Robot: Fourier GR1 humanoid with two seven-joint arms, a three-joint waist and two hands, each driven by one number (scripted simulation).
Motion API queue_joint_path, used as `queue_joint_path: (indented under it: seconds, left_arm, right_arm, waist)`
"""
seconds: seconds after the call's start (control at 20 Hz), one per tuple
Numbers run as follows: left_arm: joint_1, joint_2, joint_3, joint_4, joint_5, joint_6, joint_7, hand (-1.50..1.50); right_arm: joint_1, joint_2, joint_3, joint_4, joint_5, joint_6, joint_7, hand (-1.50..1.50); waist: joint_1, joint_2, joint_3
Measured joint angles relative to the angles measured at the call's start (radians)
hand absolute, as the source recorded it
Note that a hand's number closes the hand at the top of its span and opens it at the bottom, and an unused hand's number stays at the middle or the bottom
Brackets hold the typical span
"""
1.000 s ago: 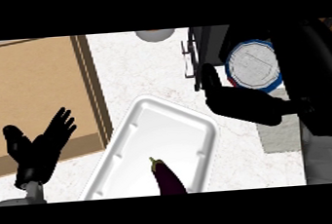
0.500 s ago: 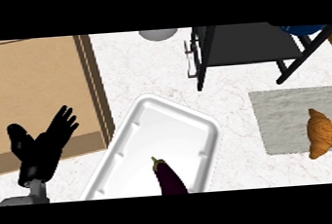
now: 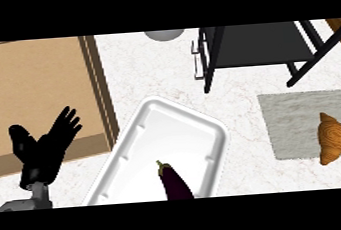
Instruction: Pick the can from the placemat and place it in the tiered shelf
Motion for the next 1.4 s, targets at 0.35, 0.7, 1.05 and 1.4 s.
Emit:
queue_joint_path:
  seconds: [0.35, 0.7, 1.05, 1.4]
  left_arm:
    - [-0.013, -0.002, 0.007, 0.007, 0.005, -0.018, 0.014, 0.00]
    - [-0.006, -0.012, 0.009, 0.003, -0.004, -0.029, -0.012, 0.00]
    - [-0.014, -0.017, 0.015, 0.009, -0.011, -0.033, -0.004, 0.00]
    - [-0.013, -0.018, 0.022, 0.001, -0.009, -0.044, 0.008, 0.00]
  right_arm:
    - [-0.023, -0.037, 0.012, 0.207, 0.041, -0.008, -0.187, 1.50]
    - [-0.064, -0.037, 0.024, 0.409, 0.106, -0.081, -0.336, 1.50]
    - [-0.102, -0.010, 0.030, 0.576, 0.167, -0.190, -0.456, 1.50]
    - [-0.148, -0.013, 0.006, 0.706, 0.176, -0.230, -0.572, 1.50]
  waist:
    - [0.005, 0.003, 0.001]
    - [0.011, 0.004, 0.001]
    - [0.013, 0.004, 0.002]
    - [0.013, 0.005, 0.000]
